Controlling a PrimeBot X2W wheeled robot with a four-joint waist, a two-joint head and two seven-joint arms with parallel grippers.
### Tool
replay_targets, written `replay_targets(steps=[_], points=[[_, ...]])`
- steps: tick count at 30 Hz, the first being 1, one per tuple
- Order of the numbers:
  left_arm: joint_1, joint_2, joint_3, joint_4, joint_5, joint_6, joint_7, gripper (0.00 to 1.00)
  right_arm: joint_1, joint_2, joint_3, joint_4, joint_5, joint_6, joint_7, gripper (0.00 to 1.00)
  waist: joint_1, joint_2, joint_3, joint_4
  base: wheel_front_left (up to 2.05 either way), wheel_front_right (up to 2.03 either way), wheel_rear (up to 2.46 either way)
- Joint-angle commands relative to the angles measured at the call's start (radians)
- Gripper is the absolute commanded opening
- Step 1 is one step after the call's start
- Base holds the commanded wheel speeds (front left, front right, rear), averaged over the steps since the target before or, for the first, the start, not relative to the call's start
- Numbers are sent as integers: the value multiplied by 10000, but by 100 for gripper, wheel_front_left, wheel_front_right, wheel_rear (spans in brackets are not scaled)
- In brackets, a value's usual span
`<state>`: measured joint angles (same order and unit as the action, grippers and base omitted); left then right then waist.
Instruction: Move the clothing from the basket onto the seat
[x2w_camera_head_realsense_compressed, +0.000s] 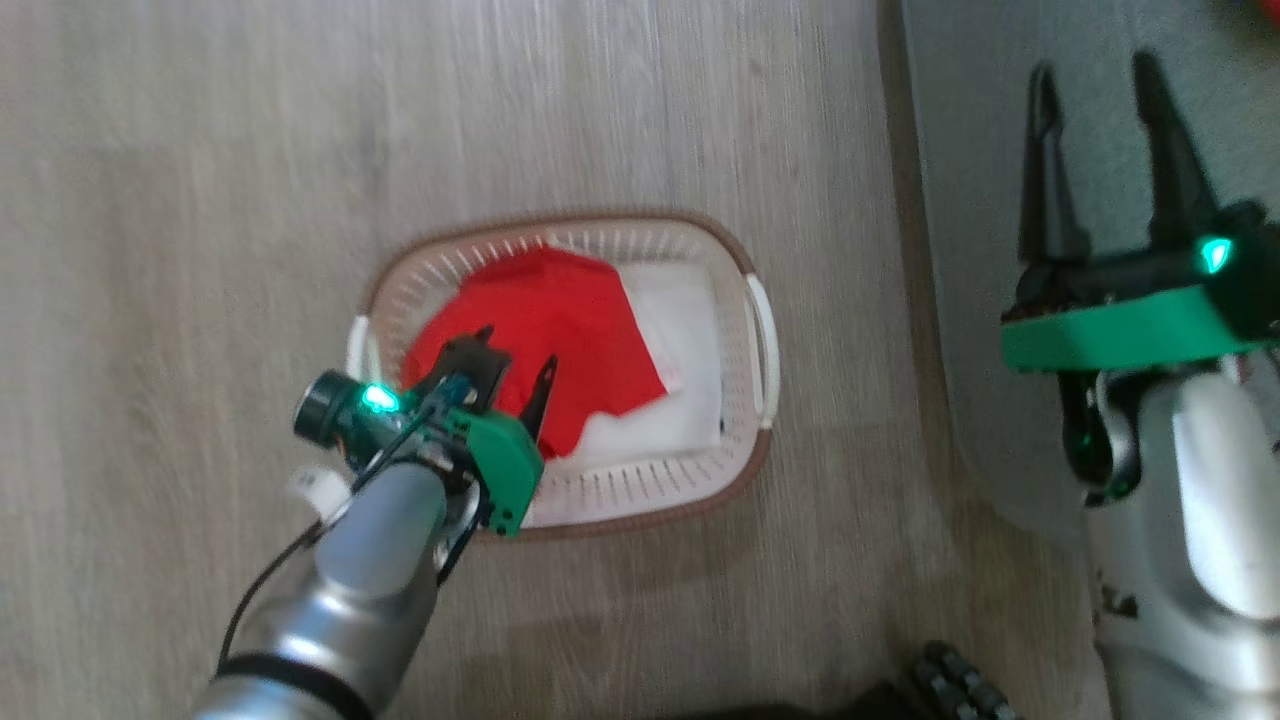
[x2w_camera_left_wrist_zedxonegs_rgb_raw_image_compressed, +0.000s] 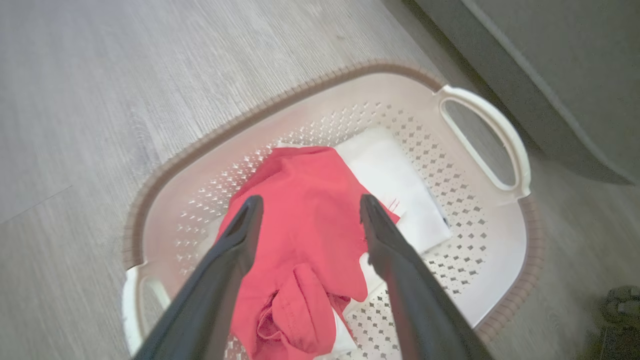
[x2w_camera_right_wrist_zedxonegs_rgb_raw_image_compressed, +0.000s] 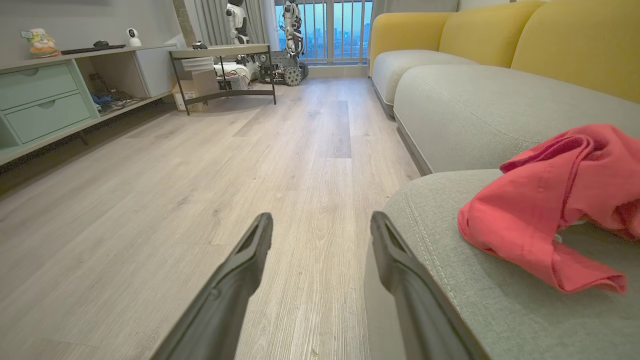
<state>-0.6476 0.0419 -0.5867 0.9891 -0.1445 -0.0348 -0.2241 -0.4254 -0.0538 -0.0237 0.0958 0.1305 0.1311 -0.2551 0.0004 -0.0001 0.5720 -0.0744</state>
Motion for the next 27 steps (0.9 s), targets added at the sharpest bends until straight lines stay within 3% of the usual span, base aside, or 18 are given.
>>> replay_targets(steps=[1, 14, 25, 26, 27], points=[[-357, 85, -80, 103, -30, 60, 89, 100, -240, 36, 244, -507, 15, -4, -67, 100, -4, 1, 1331, -495, 0, 0, 0], [-2235, 89, -702, 1980, -227, 611, 464, 100, -1379, 36, 785, -1417, 376, -4, -67, 100, -4, 1, 3171, -1067, 0, 0, 0], [-3036, 237, -807, 2767, -167, 1389, 649, 100, -1517, 36, 817, -1777, 473, -4, -67, 100, -4, 1, 3715, -1333, 0, 0, 0], [-3060, 230, -836, 2794, -156, 1454, 700, 91, -1518, 36, 823, -1785, 488, -4, -67, 100, -4, 1, 3741, -1345, 0, 0, 0], [-3077, 221, -863, 2817, -150, 1512, 740, 63, -1526, 36, 824, -1787, 501, -4, -67, 100, -4, 1, 3762, -1358, 0, 0, 0]])
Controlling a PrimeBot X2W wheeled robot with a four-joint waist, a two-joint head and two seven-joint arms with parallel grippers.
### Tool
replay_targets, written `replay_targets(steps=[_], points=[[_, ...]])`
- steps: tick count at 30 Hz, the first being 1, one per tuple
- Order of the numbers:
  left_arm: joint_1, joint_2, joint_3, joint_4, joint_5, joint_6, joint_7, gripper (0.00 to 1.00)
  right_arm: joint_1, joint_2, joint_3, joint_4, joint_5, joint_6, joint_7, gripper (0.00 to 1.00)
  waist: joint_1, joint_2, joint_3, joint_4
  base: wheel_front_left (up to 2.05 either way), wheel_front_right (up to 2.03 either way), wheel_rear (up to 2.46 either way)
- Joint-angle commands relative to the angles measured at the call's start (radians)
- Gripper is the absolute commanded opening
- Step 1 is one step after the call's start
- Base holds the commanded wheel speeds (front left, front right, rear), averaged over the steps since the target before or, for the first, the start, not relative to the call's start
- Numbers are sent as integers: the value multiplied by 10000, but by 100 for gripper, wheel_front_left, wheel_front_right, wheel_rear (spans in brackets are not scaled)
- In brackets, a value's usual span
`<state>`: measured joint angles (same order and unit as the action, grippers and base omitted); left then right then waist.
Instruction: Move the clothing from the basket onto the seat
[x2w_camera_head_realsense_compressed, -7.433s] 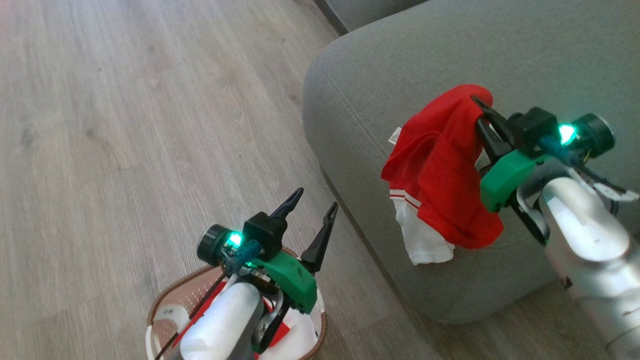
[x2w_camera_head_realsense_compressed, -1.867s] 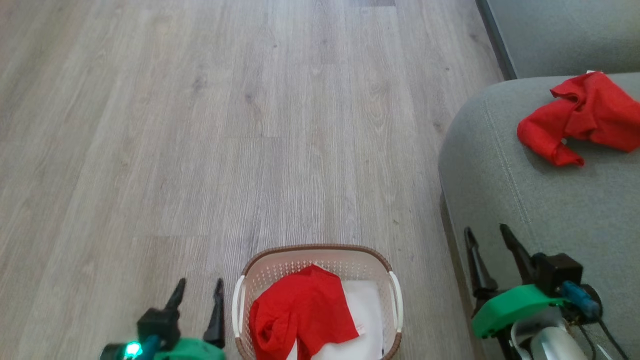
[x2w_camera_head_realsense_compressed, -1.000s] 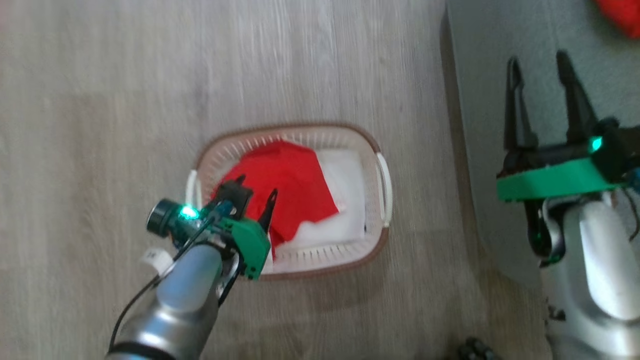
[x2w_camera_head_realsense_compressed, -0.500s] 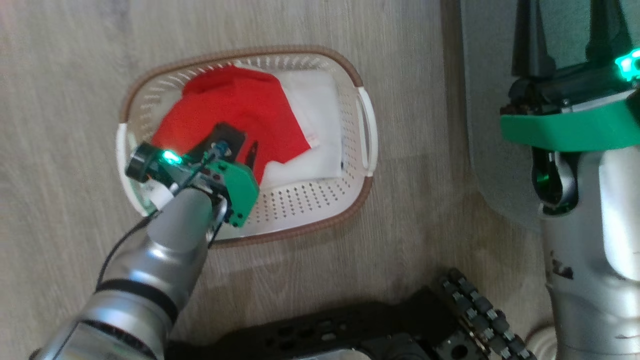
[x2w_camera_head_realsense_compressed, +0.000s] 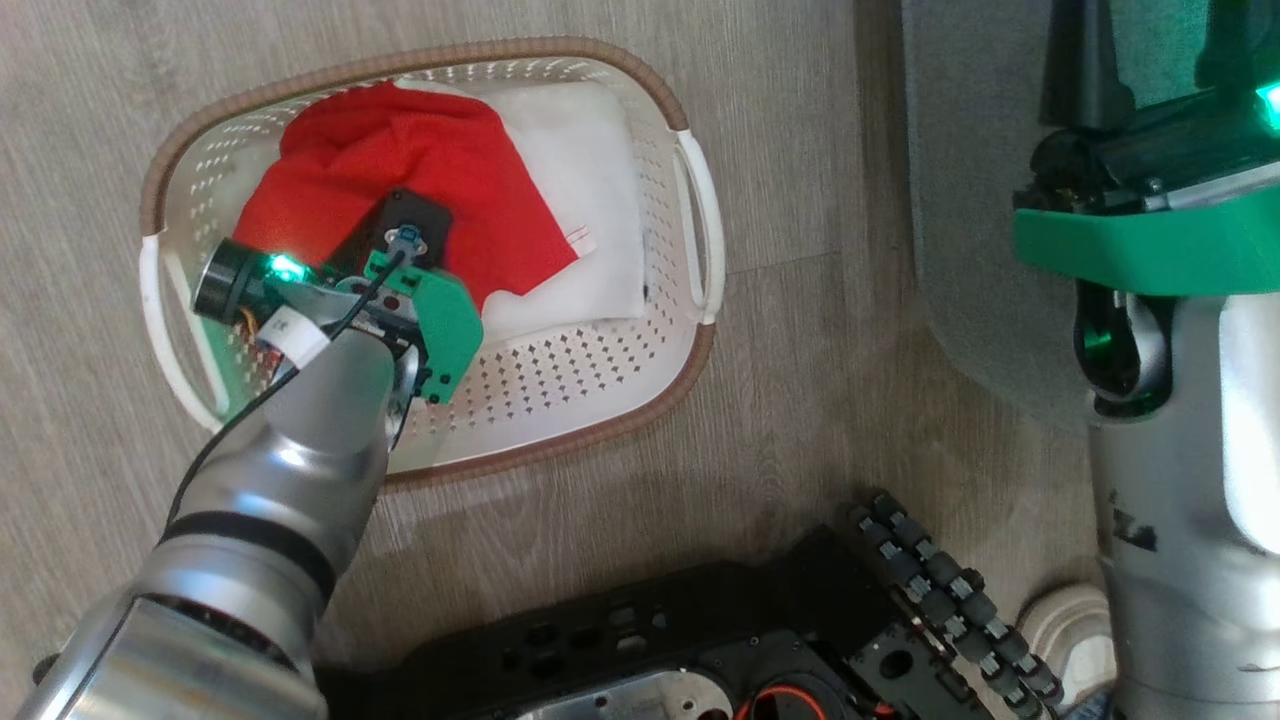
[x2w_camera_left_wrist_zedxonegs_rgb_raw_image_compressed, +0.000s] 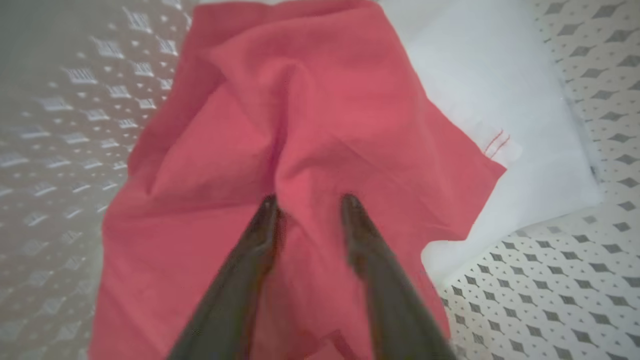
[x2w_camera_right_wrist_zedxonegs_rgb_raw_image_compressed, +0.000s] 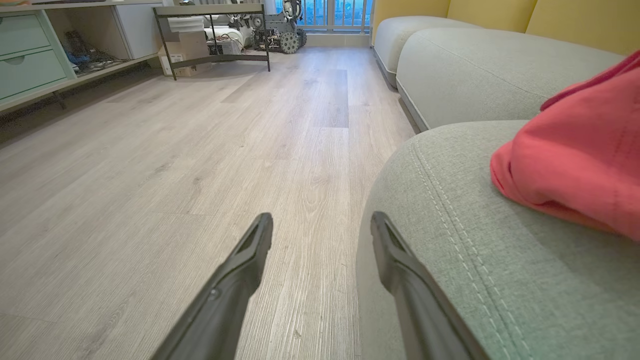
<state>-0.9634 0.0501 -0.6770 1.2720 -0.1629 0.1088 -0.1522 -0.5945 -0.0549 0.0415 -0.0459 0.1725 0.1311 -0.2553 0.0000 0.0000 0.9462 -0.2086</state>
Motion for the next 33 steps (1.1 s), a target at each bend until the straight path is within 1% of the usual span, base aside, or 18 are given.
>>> replay_targets(steps=[1, 2, 3, 7, 12, 18, 20, 22, 23, 28, 33], points=[[70, 130, 10, 8, 40, 132, 65, 36, 151, 47, 170, -367, 92, -4, -65, 100, 0, 0, 34, -29, 0, 0, 0], [68, 121, -22, 25, 47, 184, 95, 14, 133, 47, 165, -361, 99, -4, -65, 100, 0, 0, 40, -42, 0, 0, 0], [77, 112, -53, 40, 48, 217, 119, 0, 115, 47, 160, -355, 104, -4, -65, 100, 0, 0, 40, -57, 0, 0, 0], [178, 84, -30, 81, -128, 123, 169, 0, 79, 47, 124, -344, 118, -4, -65, 100, 0, 0, -8, -101, 0, 0, 0], [312, 53, -12, 92, -328, 36, -220, 0, 154, 47, 46, -185, 69, -4, -65, 100, 0, 0, -330, -47, 0, 0, 0], [629, 15, 57, -294, -732, -324, -826, 0, 396, 47, -11, 176, -24, -4, -65, 100, 0, 0, -1235, 155, 0, 0, 0], [843, 7, -43, -766, -859, -515, -1002, 0, 571, 47, -47, 457, -127, -4, -65, 100, 0, 0, -1895, 298, 0, 0, 0], [843, 7, -43, -766, -859, -515, -1002, 0, 571, 47, -47, 457, -127, -4, -65, 100, 0, 0, -1895, 298, 0, 0, 0], [1036, 5, -182, -1174, -929, -642, -1053, 0, 742, 47, -87, 655, -197, -4, -65, 100, 0, 0, -2395, 417, 0, 0, 0], [1458, 3, -520, -2112, -1086, -872, -1089, 0, 1304, 47, -149, 1170, -367, -4, -65, 100, 0, 0, -3727, 704, 0, 0, 0], [1963, 2, -623, -3138, -1305, -888, -1093, 0, 2058, 47, -199, 1749, -499, -4, -65, 100, 0, 0, -5331, 933, 0, 0, 0]])
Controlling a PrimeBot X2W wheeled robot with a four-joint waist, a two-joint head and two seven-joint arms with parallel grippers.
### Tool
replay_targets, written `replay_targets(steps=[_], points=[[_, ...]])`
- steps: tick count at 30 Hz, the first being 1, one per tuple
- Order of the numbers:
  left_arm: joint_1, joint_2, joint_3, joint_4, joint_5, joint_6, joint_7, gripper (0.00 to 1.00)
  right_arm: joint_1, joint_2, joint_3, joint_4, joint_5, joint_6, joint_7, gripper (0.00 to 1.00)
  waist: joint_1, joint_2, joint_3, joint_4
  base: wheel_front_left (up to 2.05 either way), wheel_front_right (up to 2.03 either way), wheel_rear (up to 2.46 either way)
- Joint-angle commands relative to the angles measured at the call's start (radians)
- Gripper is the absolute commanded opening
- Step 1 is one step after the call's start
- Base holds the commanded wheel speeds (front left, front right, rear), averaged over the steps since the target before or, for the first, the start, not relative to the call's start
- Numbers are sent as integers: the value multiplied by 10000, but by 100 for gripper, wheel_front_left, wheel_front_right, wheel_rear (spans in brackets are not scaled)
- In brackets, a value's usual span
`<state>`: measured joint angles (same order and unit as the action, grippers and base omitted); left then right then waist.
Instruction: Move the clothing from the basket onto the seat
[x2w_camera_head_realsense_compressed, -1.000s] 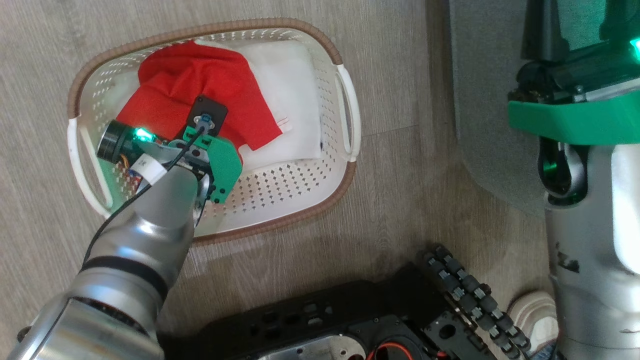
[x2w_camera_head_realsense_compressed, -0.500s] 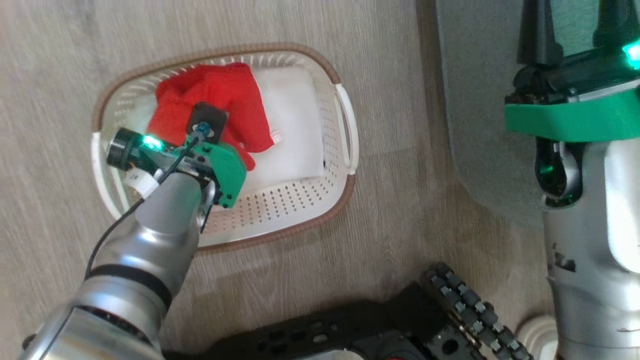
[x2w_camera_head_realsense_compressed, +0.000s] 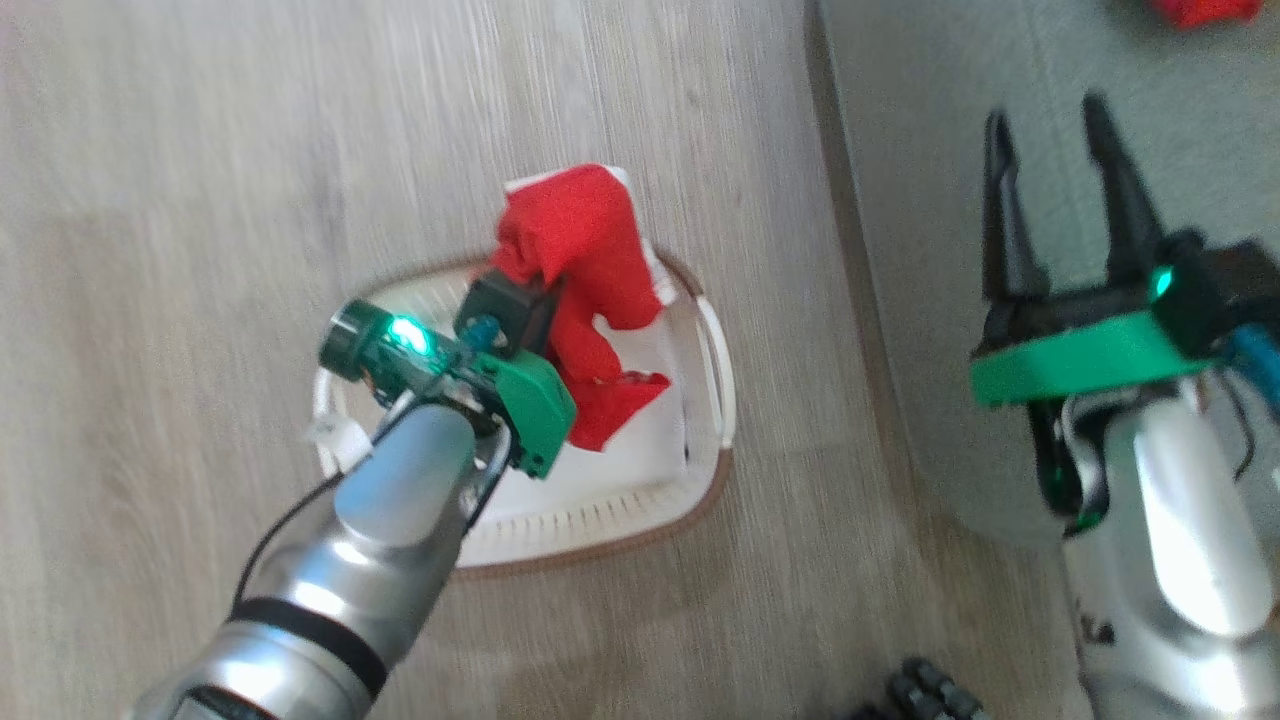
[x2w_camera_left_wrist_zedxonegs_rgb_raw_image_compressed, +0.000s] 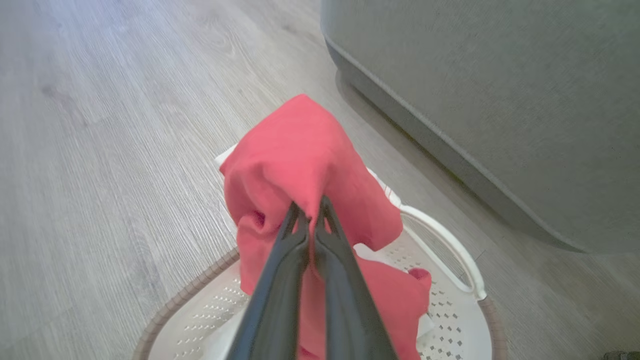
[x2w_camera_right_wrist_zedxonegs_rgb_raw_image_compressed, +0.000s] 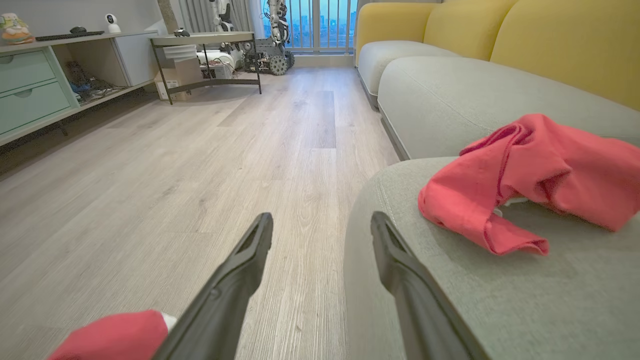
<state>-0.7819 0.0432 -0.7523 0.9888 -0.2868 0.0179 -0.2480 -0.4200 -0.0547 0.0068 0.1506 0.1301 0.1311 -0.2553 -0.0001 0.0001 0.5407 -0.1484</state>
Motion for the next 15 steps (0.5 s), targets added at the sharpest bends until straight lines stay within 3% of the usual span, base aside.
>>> replay_targets(steps=[1, 9, 15], points=[[258, 71, 109, -460, -94, 24, -135, 0, 491, 45, 142, -97, -100, -4, -65, 100, 1, -1, -1608, 368, 0, 0, 0], [1013, 71, -272, -1476, -473, -126, -136, 0, 2165, 45, 73, 782, -374, -4, -65, 100, 1, -1, -4346, 754, 0, 0, 0], [1166, 71, -401, -2160, -914, -236, -16, 0, 2929, 45, 337, 1099, -378, -4, -65, 100, 1, -1, -5673, 794, 0, 0, 0]])
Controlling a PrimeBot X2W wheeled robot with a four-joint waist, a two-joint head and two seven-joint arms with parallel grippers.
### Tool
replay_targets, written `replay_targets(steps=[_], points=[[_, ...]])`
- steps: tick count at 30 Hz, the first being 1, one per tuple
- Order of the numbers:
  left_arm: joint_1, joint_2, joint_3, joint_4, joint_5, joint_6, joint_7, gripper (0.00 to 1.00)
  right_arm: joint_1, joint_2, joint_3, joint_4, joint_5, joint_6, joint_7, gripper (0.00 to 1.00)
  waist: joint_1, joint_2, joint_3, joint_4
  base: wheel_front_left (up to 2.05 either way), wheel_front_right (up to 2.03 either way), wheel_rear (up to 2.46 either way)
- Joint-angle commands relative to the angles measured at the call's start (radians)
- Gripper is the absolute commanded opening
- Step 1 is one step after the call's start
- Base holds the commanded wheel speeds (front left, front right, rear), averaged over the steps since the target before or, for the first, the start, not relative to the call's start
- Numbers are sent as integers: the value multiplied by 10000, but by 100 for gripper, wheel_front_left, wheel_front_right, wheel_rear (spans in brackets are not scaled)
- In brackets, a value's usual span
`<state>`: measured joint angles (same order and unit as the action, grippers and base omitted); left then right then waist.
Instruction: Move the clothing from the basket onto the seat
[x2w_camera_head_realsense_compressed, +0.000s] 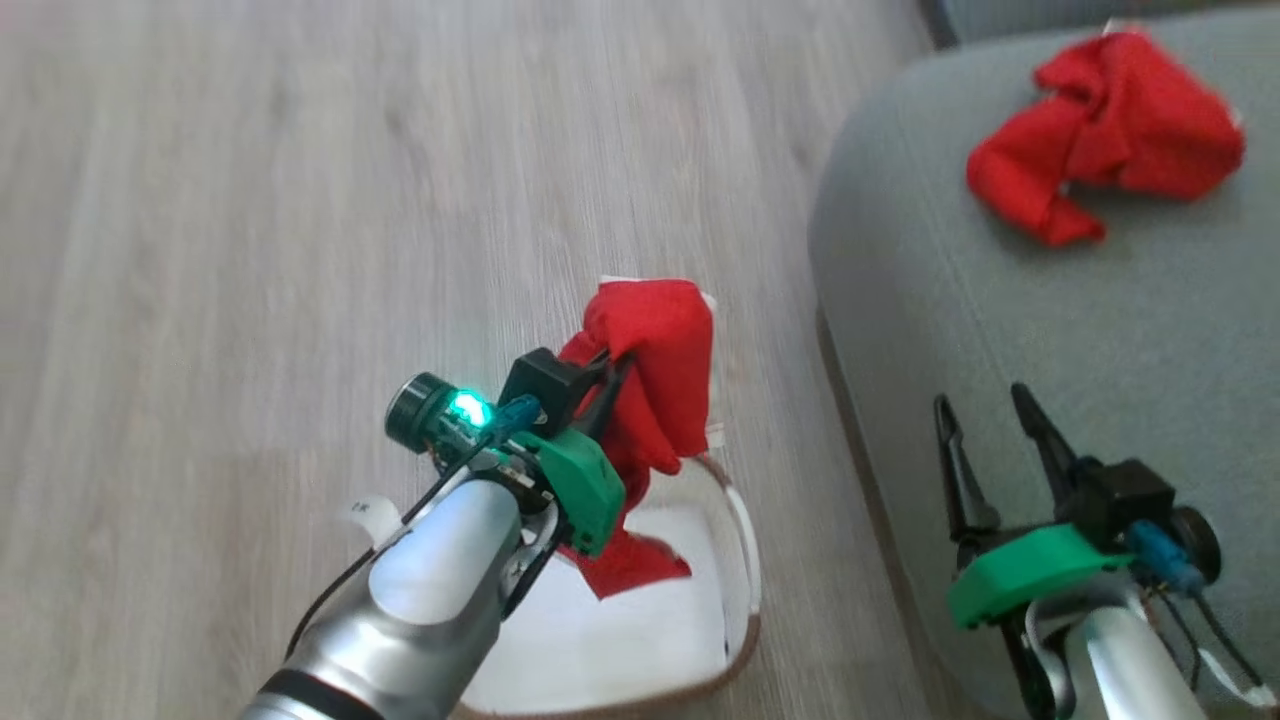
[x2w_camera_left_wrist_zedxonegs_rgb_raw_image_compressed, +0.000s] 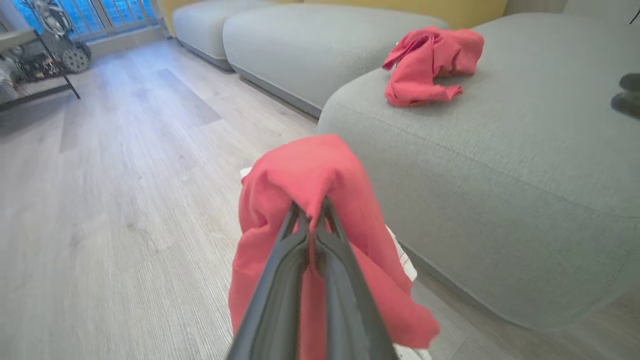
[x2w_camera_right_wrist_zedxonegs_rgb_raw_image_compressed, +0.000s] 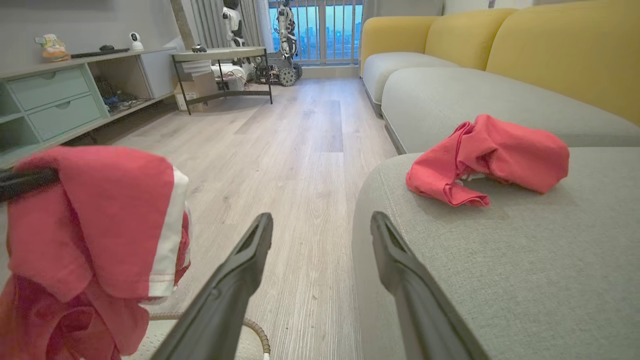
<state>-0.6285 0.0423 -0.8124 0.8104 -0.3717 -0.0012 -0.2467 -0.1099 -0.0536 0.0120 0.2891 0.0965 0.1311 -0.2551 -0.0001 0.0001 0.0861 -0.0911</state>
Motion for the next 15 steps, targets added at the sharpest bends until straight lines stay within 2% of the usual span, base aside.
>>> replay_targets(steps=[1, 15], points=[[-399, 80, 186, -527, -137, -41, 7, 0, -107, 34, 324, -263, -45, -4, -67, 100, 1, -1, -1257, 232, 0, 0, 0], [-1226, 80, 7, -2066, -785, 270, 322, 0, 79, 34, 1210, -19, 101, -4, -67, 100, 1, -1, -2195, 208, 0, 0, 0]])
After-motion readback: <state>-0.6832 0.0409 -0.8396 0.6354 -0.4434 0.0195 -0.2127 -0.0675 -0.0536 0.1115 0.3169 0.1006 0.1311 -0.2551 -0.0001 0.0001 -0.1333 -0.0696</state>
